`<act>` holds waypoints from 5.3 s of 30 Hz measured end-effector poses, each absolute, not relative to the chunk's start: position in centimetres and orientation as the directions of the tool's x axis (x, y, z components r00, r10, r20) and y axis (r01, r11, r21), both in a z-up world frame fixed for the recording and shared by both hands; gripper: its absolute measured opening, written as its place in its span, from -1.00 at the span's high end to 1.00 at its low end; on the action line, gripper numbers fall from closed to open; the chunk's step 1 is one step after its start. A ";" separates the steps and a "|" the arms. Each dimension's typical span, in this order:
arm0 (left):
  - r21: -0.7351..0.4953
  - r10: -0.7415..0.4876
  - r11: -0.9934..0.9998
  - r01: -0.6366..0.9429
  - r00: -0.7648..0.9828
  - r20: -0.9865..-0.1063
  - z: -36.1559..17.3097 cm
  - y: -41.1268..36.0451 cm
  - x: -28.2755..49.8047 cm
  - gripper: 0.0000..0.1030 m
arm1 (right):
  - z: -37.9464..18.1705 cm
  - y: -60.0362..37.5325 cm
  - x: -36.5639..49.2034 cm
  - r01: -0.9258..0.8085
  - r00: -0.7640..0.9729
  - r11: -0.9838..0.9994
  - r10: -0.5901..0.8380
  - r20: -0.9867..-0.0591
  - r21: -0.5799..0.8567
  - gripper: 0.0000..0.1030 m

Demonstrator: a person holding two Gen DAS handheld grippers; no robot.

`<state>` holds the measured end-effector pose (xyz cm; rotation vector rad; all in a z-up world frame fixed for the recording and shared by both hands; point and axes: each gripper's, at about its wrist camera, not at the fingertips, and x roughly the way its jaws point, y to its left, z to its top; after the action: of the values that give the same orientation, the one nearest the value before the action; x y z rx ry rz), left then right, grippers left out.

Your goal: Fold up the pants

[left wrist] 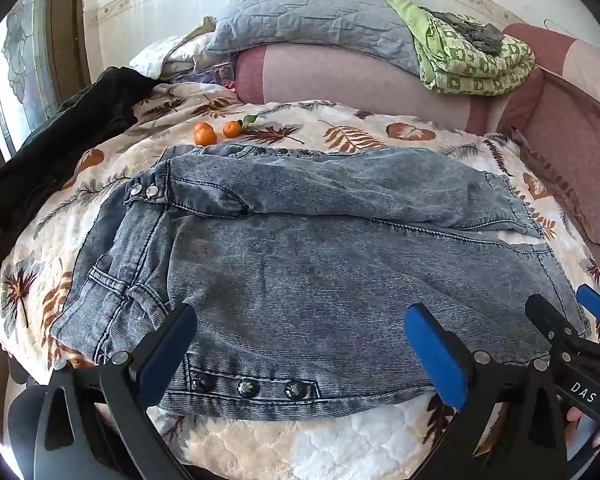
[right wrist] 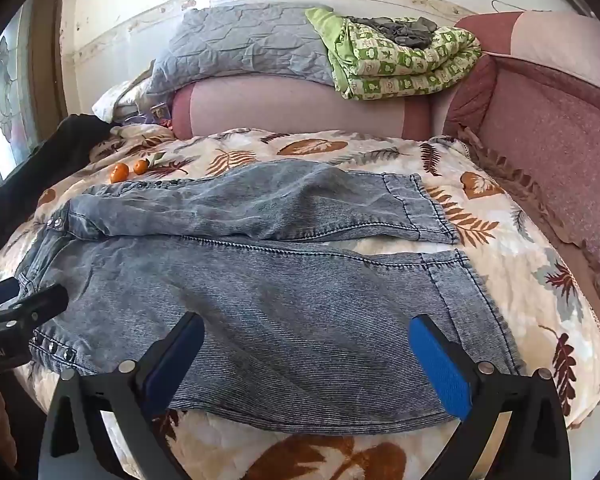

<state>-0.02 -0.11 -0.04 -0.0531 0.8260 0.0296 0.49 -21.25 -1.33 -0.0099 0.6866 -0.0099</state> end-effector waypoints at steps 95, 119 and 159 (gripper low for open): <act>-0.249 -0.103 0.922 -0.295 0.432 -0.896 -4.9 23.4 31.8 0.95 | -5.1 -40.3 33.3 0.199 0.446 0.962 0.081 -0.891 0.187 0.60; -0.245 -0.145 0.954 -0.170 0.454 -0.879 0.0 28.3 2.1 0.69 | -4.0 -42.1 0.1 0.076 0.462 0.958 0.211 -0.862 0.275 -0.13; -0.070 -0.088 0.996 0.053 0.529 -0.844 -3.9 15.6 4.9 -0.25 | -5.1 -40.2 1.6 0.366 0.433 0.916 -0.008 -0.902 0.167 0.57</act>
<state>4.90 15.61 -3.91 -0.0377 1.0105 -0.0838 1.61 -40.19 -5.12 0.3647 1.1049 -0.2393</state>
